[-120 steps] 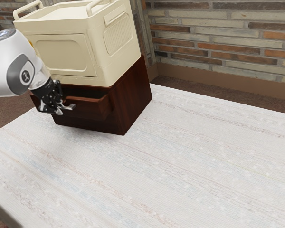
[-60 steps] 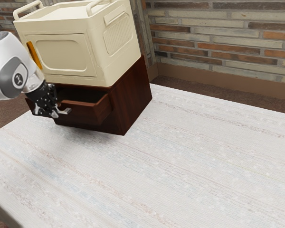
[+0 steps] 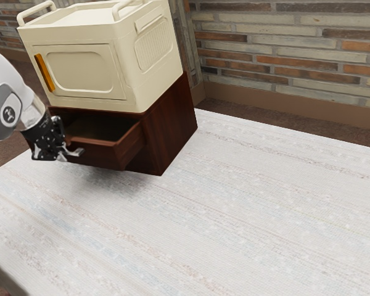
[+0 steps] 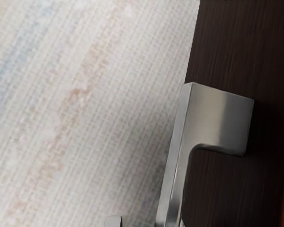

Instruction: Pull the drawer handle with one arm to open the drawer

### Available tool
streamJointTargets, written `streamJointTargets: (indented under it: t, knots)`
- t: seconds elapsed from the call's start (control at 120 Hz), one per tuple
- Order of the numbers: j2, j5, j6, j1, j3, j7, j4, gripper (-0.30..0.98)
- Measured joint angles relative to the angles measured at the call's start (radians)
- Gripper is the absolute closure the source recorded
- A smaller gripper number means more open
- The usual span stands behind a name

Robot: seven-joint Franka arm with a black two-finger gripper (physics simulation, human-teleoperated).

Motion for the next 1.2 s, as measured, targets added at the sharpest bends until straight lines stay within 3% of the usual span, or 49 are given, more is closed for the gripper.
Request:
streamJointTargets:
  t: [0.608,0.867,1.2]
  knots:
    - [-0.148,0.012,0.054,0.002,0.007,0.008,-0.164,0.67]
    - [-0.177,0.018,0.062,-0.004,0.016,0.010,-0.194,0.58]
    - [-0.228,0.028,0.066,-0.002,0.022,0.011,-0.246,0.55]
